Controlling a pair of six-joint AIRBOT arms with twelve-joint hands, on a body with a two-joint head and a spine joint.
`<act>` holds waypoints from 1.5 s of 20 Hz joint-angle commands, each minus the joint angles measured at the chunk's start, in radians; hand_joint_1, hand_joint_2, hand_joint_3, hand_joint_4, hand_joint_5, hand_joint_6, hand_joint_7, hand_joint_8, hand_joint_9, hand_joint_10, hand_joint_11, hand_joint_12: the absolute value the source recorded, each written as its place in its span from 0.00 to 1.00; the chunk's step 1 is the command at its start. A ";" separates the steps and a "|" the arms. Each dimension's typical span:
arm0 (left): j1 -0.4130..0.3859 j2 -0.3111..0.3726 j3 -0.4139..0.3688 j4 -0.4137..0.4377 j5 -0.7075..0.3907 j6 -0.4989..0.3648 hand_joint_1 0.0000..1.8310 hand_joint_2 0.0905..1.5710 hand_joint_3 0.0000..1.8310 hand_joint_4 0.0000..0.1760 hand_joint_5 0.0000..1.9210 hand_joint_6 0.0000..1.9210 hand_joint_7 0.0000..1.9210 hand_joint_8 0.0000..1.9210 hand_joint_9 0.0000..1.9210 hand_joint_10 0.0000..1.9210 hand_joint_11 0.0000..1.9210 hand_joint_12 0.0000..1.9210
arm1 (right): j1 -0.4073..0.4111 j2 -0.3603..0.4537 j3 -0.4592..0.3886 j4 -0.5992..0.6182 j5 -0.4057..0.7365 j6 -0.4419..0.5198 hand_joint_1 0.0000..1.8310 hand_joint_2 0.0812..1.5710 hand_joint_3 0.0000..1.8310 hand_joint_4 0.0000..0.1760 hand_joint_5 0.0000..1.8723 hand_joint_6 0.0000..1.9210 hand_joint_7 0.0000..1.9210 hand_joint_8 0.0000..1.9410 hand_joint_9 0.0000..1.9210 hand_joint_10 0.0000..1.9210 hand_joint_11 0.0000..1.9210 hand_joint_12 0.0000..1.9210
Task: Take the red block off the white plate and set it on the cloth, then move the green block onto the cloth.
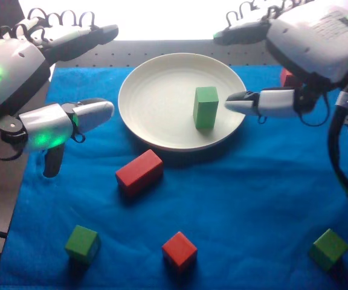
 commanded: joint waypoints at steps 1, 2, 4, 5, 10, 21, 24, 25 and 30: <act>-0.006 0.003 -0.002 0.009 -0.132 -0.001 0.30 0.74 0.00 0.54 0.16 0.00 0.15 0.00 0.15 0.00 0.00 0.55 | 0.021 -0.009 0.009 -0.018 -0.093 0.000 0.52 0.54 0.00 0.00 0.38 0.00 0.36 0.09 0.26 0.49 0.17 0.81; -0.004 0.003 -0.003 0.007 -0.136 -0.001 0.31 0.74 0.00 0.57 0.16 0.00 0.15 0.00 0.15 0.00 0.00 0.54 | 0.028 -0.025 0.023 -0.018 -0.072 0.000 0.52 0.54 0.00 0.00 0.36 0.00 0.37 0.07 0.27 0.43 0.16 0.78; -0.003 0.004 -0.003 0.003 -0.140 -0.001 0.31 0.74 0.00 0.69 0.17 0.00 0.14 0.00 0.13 0.00 0.00 0.51 | 0.039 -0.055 0.052 -0.017 -0.031 0.000 0.51 0.53 0.00 0.00 0.34 0.00 0.36 0.02 0.27 0.34 0.12 0.76; -0.003 0.003 -0.004 0.001 -0.143 -0.001 0.30 0.75 0.00 0.58 0.16 0.00 0.14 0.00 0.14 0.00 0.00 0.56 | 0.047 -0.077 0.074 -0.016 -0.002 0.000 0.51 0.53 0.00 0.00 0.35 0.01 0.37 0.01 0.27 0.30 0.10 0.75; -0.001 0.003 -0.005 -0.001 -0.150 -0.001 0.35 0.74 0.00 0.29 0.20 0.01 0.18 0.01 0.19 0.02 0.00 0.60 | 0.059 -0.143 0.143 0.005 0.084 0.000 0.46 0.53 0.00 0.00 0.36 0.00 0.38 0.01 0.28 0.32 0.08 0.80; -0.001 0.003 -0.011 -0.001 -0.155 -0.001 0.43 0.75 0.00 0.17 0.22 0.00 0.19 0.00 0.19 0.01 0.00 0.55 | 0.062 -0.203 0.218 0.033 0.176 0.000 0.72 0.66 0.00 0.00 0.44 0.01 0.53 0.38 0.45 0.35 0.27 0.76; 0.000 0.003 -0.011 -0.001 -0.156 -0.001 0.40 0.75 0.00 0.20 0.23 0.00 0.20 0.00 0.20 0.01 0.00 0.56 | 0.062 -0.203 0.218 0.035 0.176 0.000 0.75 0.72 0.00 0.00 0.43 0.54 0.48 0.56 0.44 0.71 0.34 0.72; 0.001 0.003 -0.011 -0.002 -0.156 -0.001 0.43 0.74 0.00 0.07 0.24 0.01 0.21 0.01 0.21 0.01 0.00 0.57 | 0.062 -0.203 0.218 0.036 0.176 0.000 0.75 0.72 0.00 0.00 0.44 0.54 0.48 0.56 0.44 0.72 0.35 0.73; 0.007 0.002 -0.011 -0.008 -0.158 -0.001 0.40 0.75 0.00 0.21 0.22 0.00 0.20 0.00 0.20 0.00 0.00 0.56 | 0.064 -0.202 0.206 0.036 0.169 0.001 0.75 0.72 0.00 0.00 0.44 0.53 0.49 0.55 0.43 0.75 0.33 0.84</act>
